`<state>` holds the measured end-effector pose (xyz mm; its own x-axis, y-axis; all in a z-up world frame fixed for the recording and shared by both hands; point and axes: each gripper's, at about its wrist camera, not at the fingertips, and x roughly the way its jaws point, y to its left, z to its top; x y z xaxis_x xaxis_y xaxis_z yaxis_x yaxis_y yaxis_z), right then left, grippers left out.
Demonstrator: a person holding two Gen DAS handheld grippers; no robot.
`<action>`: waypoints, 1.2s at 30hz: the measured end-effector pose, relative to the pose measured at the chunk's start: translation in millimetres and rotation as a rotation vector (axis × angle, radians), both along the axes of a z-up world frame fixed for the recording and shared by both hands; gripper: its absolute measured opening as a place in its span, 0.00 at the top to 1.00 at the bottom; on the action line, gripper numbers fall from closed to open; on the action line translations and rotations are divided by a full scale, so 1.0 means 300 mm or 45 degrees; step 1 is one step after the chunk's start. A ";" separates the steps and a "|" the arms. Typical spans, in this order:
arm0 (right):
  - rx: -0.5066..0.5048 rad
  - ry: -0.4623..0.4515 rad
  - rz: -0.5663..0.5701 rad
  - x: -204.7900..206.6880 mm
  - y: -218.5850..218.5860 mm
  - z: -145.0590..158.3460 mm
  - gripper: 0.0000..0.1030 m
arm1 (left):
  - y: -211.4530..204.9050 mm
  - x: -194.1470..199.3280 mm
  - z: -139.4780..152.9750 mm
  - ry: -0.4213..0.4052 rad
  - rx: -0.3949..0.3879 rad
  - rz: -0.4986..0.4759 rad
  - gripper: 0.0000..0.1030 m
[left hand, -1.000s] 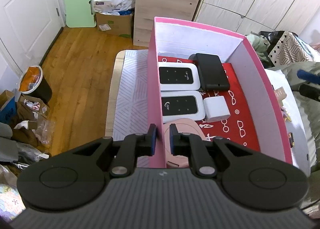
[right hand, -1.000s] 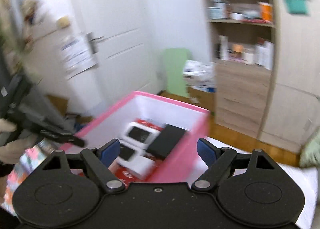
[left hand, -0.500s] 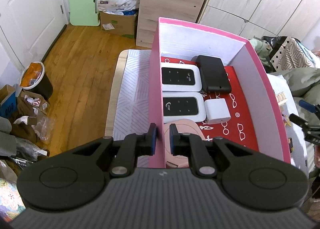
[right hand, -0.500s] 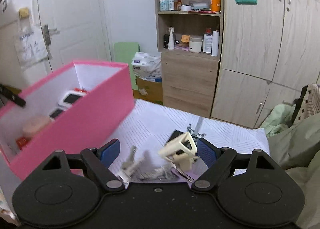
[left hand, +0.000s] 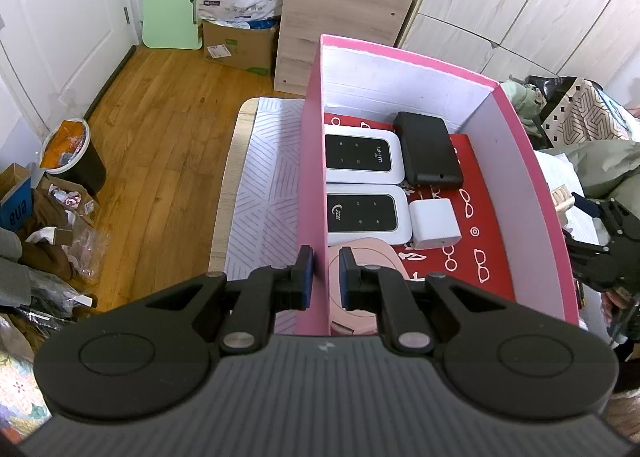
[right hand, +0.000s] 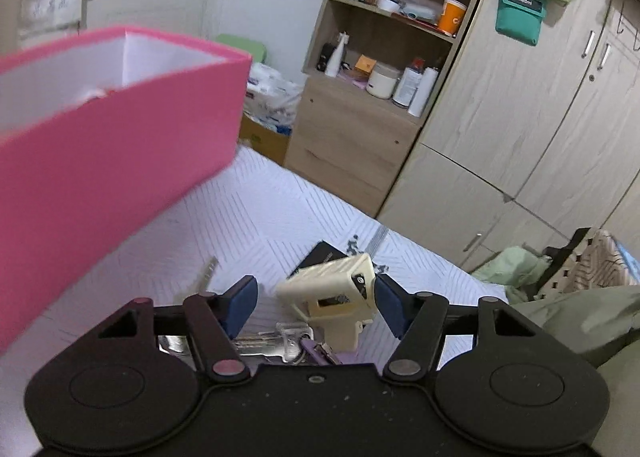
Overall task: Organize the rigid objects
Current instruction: 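Move the open right tool back to the cream plastic holder, then grasp the cream plastic holder with the right tool, then place the cream holder in the box beside the pink case, release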
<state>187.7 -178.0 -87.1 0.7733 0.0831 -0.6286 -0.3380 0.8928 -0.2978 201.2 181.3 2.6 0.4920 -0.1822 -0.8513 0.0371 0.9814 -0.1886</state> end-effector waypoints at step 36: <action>0.510 0.248 0.598 -0.087 0.326 0.329 0.42 | 0.001 -0.010 -0.003 -0.035 -0.002 0.018 0.89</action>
<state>161.6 -80.3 11.5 0.4723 0.6419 -0.6041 -0.7339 0.6660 0.1339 198.4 181.6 1.8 0.5177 -0.1765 -0.8372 0.0285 0.9815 -0.1893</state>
